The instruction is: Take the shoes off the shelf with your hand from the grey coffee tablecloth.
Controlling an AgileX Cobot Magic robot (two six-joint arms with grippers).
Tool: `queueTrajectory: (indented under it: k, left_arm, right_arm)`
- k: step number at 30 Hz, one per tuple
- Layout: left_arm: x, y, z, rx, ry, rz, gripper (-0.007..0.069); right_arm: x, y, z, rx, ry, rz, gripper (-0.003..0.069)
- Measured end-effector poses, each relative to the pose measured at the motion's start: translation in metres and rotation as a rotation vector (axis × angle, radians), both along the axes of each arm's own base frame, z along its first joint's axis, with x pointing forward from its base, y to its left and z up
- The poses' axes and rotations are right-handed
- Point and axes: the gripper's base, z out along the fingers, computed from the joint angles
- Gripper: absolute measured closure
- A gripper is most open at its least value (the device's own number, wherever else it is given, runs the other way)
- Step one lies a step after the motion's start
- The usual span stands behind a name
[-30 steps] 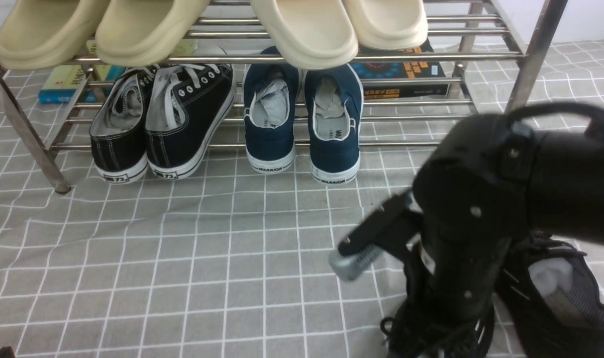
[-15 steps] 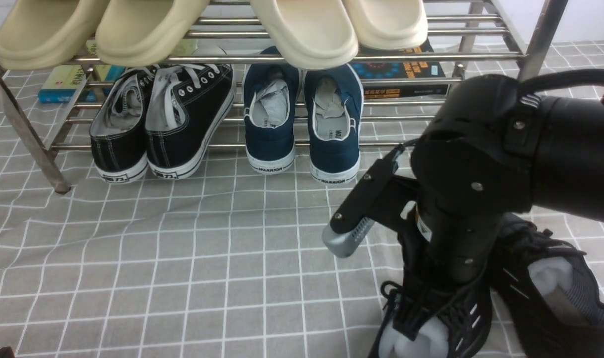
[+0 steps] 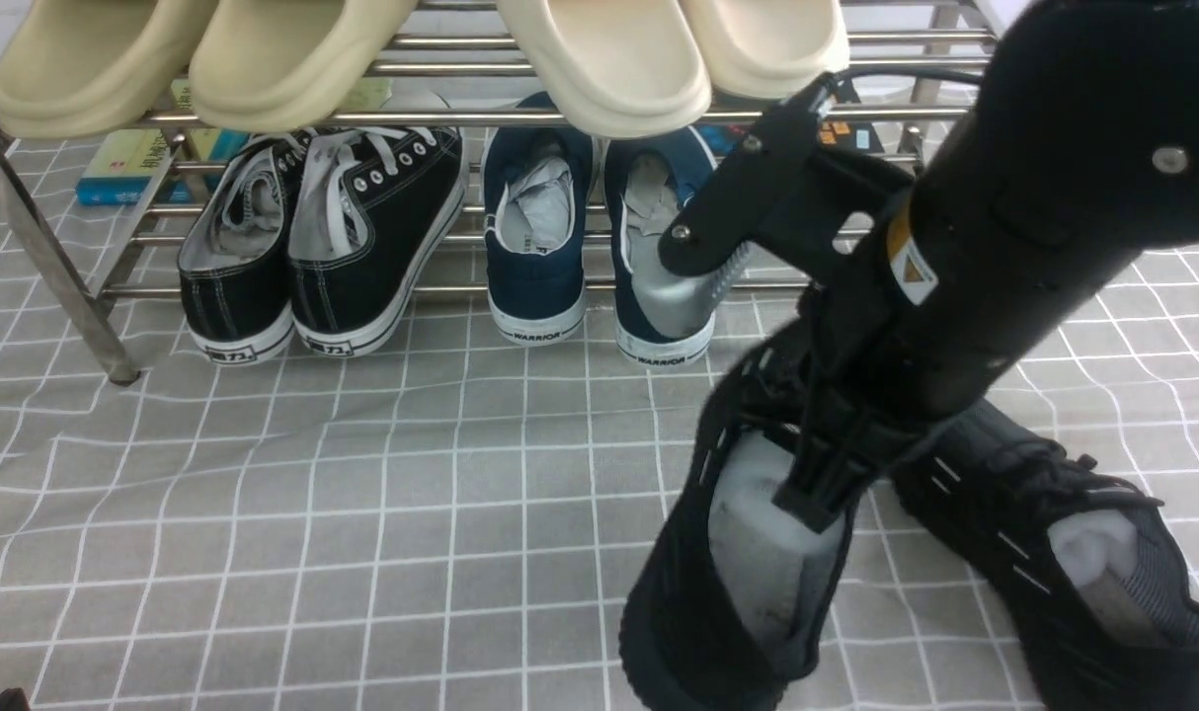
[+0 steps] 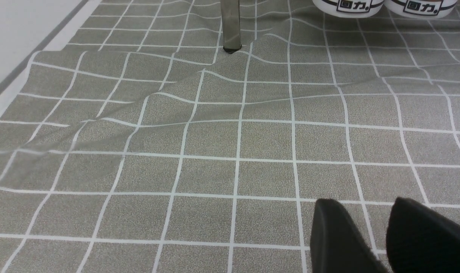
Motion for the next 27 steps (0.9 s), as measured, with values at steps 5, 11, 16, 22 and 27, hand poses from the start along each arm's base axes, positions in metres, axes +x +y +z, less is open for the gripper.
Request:
queueTrajectory:
  k: [5, 11, 16, 22, 27]
  left_arm:
    - [0.0, 0.0, 0.0, 0.0, 0.0, 0.0, 0.0384]
    - [0.0, 0.0, 0.0, 0.0, 0.0, 0.0, 0.0384]
    - [0.0, 0.0, 0.0, 0.0, 0.0, 0.0, 0.0384]
    - [0.0, 0.0, 0.0, 0.0, 0.0, 0.0, 0.0384]
    - [0.0, 0.0, 0.0, 0.0, 0.0, 0.0, 0.0384]
  right_arm:
    - [0.002, 0.001, -0.003, -0.038, -0.013, 0.059, 0.0657]
    - [0.017, 0.007, -0.026, -0.149, 0.011, 0.182, 0.0657]
    - [0.041, 0.001, -0.047, -0.195, 0.055, 0.177, 0.0657]
    - [0.061, -0.017, -0.055, -0.207, 0.078, 0.148, 0.0657]
    - [0.065, -0.021, -0.055, -0.199, 0.088, 0.133, 0.0657]
